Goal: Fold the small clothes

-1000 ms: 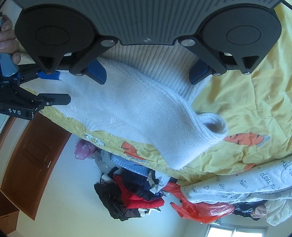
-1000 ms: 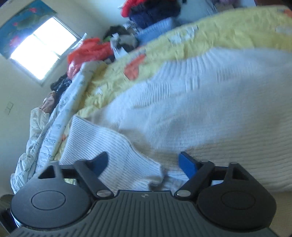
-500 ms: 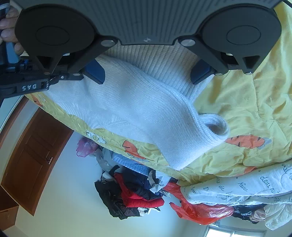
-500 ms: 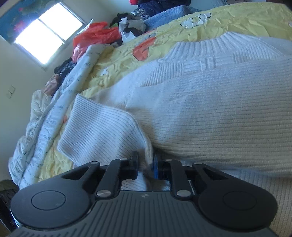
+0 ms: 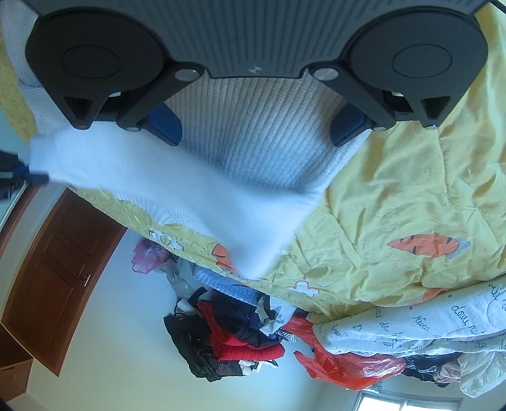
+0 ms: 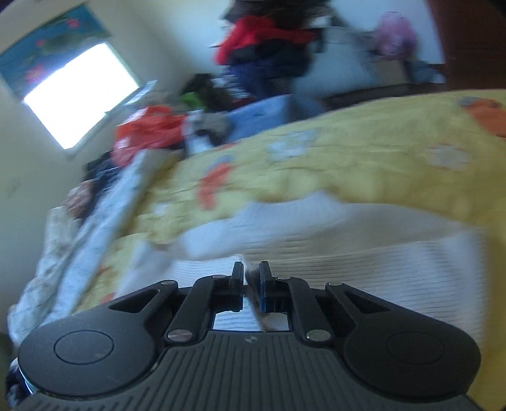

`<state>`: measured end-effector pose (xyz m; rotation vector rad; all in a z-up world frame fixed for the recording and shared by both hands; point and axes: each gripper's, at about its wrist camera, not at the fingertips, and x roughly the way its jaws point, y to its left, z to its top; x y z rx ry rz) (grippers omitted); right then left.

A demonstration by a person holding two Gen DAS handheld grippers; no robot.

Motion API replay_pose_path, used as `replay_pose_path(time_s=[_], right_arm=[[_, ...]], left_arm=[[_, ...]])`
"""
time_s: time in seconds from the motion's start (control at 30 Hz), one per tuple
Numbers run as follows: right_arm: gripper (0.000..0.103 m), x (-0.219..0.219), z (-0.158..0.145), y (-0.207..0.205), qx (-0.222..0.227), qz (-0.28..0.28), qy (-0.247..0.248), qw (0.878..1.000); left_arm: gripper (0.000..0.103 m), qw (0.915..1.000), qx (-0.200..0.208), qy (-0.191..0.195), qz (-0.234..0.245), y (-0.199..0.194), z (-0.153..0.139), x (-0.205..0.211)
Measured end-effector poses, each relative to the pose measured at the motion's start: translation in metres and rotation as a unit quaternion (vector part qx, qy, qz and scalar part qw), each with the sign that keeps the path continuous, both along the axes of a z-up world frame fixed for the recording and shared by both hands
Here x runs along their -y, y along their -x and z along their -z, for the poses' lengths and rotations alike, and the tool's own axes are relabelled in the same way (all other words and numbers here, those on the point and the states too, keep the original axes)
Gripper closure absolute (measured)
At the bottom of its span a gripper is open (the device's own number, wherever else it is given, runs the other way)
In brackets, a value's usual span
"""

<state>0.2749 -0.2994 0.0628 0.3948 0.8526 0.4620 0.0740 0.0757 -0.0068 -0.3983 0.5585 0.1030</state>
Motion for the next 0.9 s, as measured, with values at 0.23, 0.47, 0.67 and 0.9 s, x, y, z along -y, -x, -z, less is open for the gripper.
replay_pose_path(time_s=[0.23,0.47,0.67,0.9], right_arm=[[0.094,0.048,0.052,0.007,-0.044,0.055,0.015,0.997],[0.041,0.051,0.059,0.016,-0.047,0.107,-0.063,0.991],[0.076,0.012,0.066,0.024,-0.04,0.04,0.03,0.998],[0.092,0.015,0.032,0.022,0.014,0.045,0.076,0.996]], left_arm=[[0.001,1.0,-0.003,-0.006,0.002,-0.001,0.0,0.002],[0.001,0.9999,-0.004,-0.01,0.004,-0.001,0.0,0.003],[0.001,0.9999,-0.005,-0.011,0.004,-0.002,0.0,0.003],[0.001,0.9999,-0.004,-0.013,0.007,-0.002,-0.001,0.002]])
